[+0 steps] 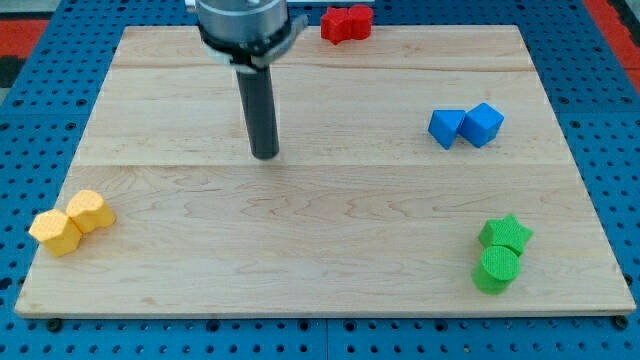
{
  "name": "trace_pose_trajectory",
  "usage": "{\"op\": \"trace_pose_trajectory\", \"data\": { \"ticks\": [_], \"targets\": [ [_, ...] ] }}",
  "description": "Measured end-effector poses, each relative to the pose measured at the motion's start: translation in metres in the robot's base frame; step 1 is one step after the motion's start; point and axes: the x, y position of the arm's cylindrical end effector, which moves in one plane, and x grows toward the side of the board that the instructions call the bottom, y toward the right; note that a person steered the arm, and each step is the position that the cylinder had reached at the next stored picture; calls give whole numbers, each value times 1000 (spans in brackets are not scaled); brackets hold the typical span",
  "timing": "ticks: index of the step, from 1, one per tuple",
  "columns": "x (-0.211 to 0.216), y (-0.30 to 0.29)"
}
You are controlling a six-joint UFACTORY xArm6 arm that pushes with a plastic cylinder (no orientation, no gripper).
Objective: Separate the green star from the green circle
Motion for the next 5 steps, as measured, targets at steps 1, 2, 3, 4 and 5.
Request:
{"op": "trace_pose_trajectory", "data": {
  "ticks": [1,2,3,4,5],
  "targets": [
    [-6,63],
    [21,83],
    [18,193],
    [49,287],
    [127,312]
  ]
}}
